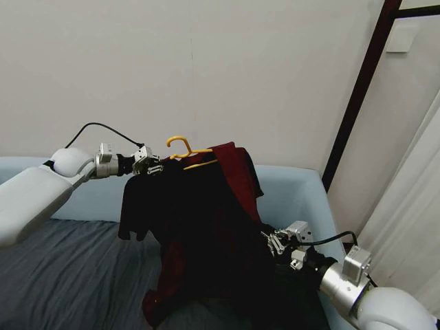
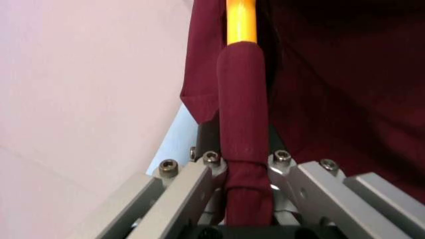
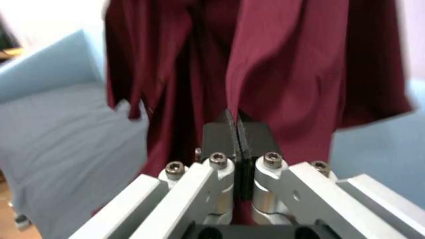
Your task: Pick up the clothes from the sofa and hang them on the clothes hanger.
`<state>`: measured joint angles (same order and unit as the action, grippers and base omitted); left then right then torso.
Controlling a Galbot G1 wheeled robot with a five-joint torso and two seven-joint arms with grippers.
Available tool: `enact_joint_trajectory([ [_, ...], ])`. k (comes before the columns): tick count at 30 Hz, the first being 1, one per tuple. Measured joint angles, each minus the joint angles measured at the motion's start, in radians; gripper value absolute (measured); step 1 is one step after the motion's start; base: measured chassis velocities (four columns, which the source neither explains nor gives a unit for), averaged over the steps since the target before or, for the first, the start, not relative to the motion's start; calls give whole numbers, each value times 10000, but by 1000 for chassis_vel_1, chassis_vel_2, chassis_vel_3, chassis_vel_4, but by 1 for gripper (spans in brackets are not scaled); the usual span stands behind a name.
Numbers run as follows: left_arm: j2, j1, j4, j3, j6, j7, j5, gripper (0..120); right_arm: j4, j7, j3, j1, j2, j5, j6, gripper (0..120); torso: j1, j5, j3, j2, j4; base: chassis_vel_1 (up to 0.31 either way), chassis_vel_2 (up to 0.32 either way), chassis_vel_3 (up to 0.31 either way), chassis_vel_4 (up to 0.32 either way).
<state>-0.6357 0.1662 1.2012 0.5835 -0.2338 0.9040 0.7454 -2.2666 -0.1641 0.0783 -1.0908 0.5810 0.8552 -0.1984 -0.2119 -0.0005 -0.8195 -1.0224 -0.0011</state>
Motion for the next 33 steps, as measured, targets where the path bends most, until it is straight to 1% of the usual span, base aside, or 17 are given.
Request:
enact_joint_trajectory([
  [7, 134, -1, 645, 88, 39, -92, 54, 3, 724, 498, -194, -351, 490, -838, 80, 0, -1, 0, -1, 0, -2, 0, 0, 0, 0],
  [11, 110, -24, 877, 261, 51, -116, -50, 3, 914, 985, -128, -814, 517, -2035, 307, 17, 0, -2, 0, 0, -3, 0, 0, 0, 0],
  [12, 94, -34, 889, 291, 61, -134, -66, 3, 927, 977, -99, -870, 516, -2205, 318, 19, 0, -3, 0, 0, -2, 0, 0, 0, 0],
  [13, 66, -48, 897, 320, 76, -155, -93, 3, 942, 930, -60, -937, 517, -2367, 327, 23, -1, -3, 0, 0, -2, 0, 0, 0, 0],
  [14, 66, -48, 897, 320, 76, -155, -93, 3, 942, 930, -60, -937, 517, -2367, 327, 23, -1, -3, 0, 0, -2, 0, 0, 0, 0],
  [17, -145, -20, 823, 468, 121, -266, -169, 3, 943, 441, 157, -1191, 439, -2817, 264, 39, -1, -3, -1, 0, -2, 0, 0, 0, 0],
  [18, -205, 22, 808, 542, 137, -322, -173, 3, 894, 263, 223, -1220, 418, -2957, 222, 42, -1, -3, -1, 0, -3, 0, 0, 0, 0],
  [19, -205, 22, 808, 542, 137, -322, -173, 3, 894, 263, 223, -1220, 418, -2957, 222, 42, -1, -3, -1, 0, -3, 0, 0, 0, 0],
  [20, -252, 67, 821, 645, 162, -393, -173, 3, 802, 45, 289, -1200, 408, -3047, 179, 48, 0, -2, -1, 0, -5, 0, 0, 0, 0],
  [22, -310, 161, 970, 1002, 230, -546, -258, 3, 452, -710, 333, -793, 354, -3052, -39, 57, 0, 0, -1, 1, -6, 0, 0, 0, 0],
  [23, -310, 161, 970, 1002, 230, -546, -258, 3, 452, -710, 333, -793, 354, -3052, -39, 57, 0, 0, -1, 1, -6, 0, 0, 0, 0],
  [26, -416, 214, 1302, 1457, 458, -920, -398, 3, 143, -1486, 385, -45, 105, -2804, -292, 71, -1, -4, -1, 0, 5, 0, 0, 0, 0],
  [27, -416, 214, 1302, 1457, 458, -920, -398, 3, 143, -1486, 385, -45, 105, -2804, -292, 71, -1, -4, -1, 0, 5, 0, 0, 0, 0],
  [29, -563, 291, 1525, 1823, 682, -1392, -426, 3, 113, -1887, 461, 215, -64, -2844, -418, 79, -1, -5, -1, 0, 4, 0, 0, 0, 0],
  [30, -645, 379, 1697, 2109, 854, -1748, -394, 3, 110, -2106, 514, 279, -138, -2964, -494, 84, -1, -3, -1, 0, -4, 0, 0, 0, 0],
  [32, -674, 491, 2085, 2481, 1115, -2203, -213, 3, 128, -2357, 555, 355, -192, -3210, -602, 94, -1, 0, -1, 0, -9, 0, 0, 0, 0],
  [33, -674, 491, 2085, 2481, 1115, -2203, -213, 3, 128, -2357, 555, 355, -192, -3210, -602, 94, -1, 0, -1, 0, -9, 0, 0, 0, 0],
])
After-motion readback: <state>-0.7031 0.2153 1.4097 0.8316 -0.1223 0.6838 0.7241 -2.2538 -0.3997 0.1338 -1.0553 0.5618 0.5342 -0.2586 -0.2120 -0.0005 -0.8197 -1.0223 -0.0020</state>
